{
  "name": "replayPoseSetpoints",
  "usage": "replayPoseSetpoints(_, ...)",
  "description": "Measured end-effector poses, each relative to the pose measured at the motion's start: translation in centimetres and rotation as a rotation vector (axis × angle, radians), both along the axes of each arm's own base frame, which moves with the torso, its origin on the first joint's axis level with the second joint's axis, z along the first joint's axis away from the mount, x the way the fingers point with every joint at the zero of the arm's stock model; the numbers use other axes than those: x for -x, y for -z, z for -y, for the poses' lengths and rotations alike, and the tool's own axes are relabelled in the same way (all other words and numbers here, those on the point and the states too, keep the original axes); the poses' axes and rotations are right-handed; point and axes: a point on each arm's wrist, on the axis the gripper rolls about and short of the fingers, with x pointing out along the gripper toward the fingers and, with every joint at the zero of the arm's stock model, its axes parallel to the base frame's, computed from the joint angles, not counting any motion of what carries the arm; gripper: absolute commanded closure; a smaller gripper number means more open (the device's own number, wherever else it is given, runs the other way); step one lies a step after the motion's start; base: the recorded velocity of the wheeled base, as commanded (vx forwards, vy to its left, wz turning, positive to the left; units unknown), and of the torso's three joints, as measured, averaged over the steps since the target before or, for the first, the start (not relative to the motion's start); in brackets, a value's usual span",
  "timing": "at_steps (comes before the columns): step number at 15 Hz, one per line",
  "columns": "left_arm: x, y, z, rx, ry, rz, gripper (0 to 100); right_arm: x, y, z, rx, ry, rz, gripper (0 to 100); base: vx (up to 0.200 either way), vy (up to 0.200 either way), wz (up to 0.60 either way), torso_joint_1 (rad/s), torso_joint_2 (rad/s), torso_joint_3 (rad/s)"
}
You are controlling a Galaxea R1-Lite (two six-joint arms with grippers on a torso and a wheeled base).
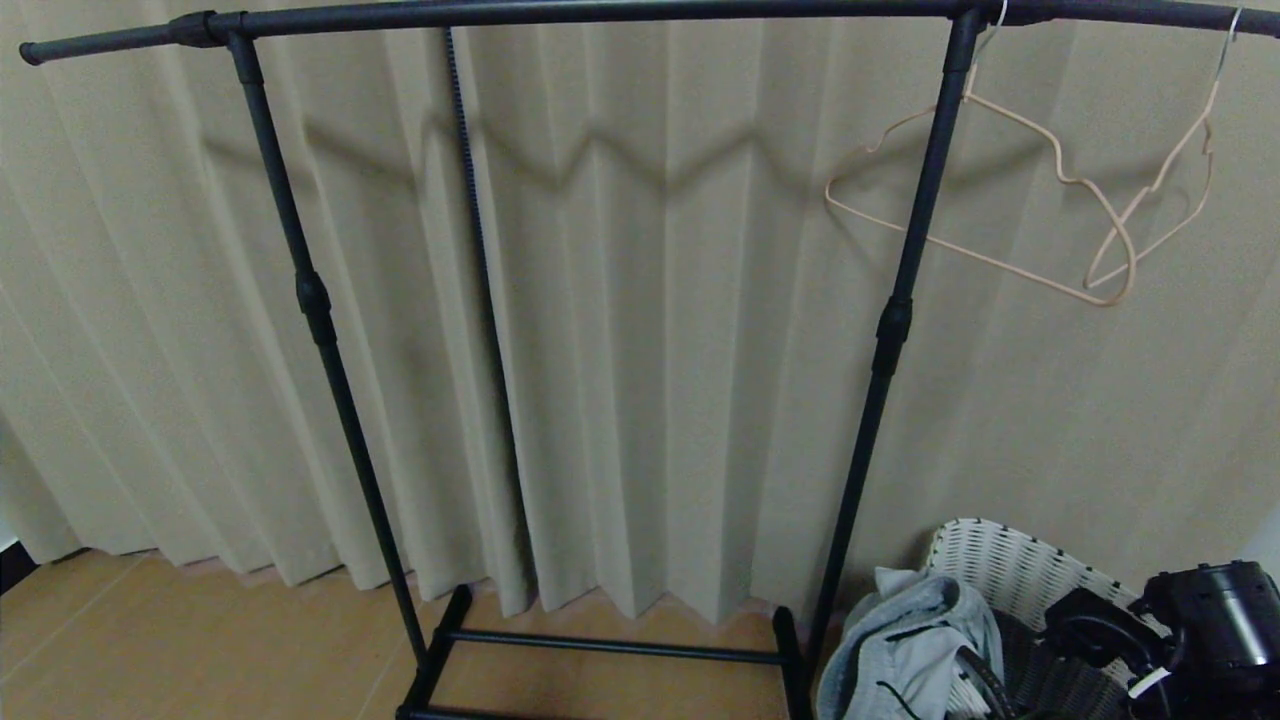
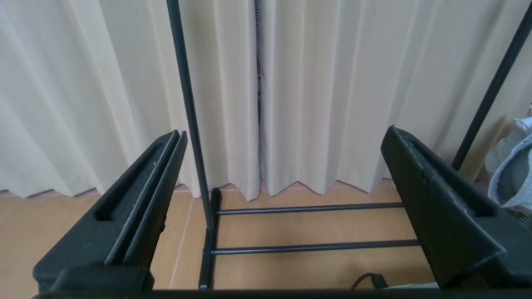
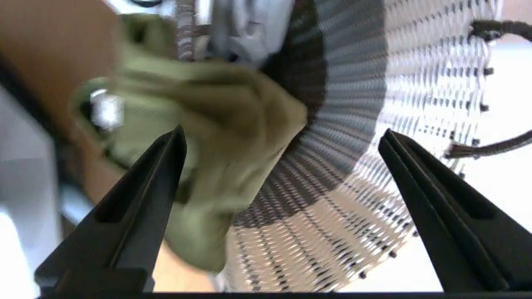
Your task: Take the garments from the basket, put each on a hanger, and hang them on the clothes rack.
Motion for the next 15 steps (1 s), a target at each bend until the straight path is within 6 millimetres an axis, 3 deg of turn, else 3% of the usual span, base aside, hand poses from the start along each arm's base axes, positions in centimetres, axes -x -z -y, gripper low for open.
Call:
replayPoseSetpoints(4,0.0,0.0,0.0,-0.001,0.001,0.0,0,-0.5,1.7,0.1,0.03,0.015,-0.046,0,0.0,0.0,0.0,0.0,0.0,0.0)
replayPoseSetpoints(11,0.0,0.0,0.0,-0.006,0.002,0.001,0,-0.3,2.0,0.8,0.05,0.061,-0.065,0,0.0,0.0,0.0,0.0,0.0,0.0)
replayPoseSetpoints(12,0.0,0.0,0.0,-0.007,0.002,0.001,0,-0.2,2.0,0.8,0.05,0.066,-0.065,100,0.0,0.0,0.0,0.0,0.0,0.0)
replayPoseSetpoints(15,0.0,0.0,0.0,-0.01,0.001,0.001,0,-0.1,2.0,0.9,0.05,0.073,-0.068,100,0.0,0.0,0.0,0.0,0.0,0.0)
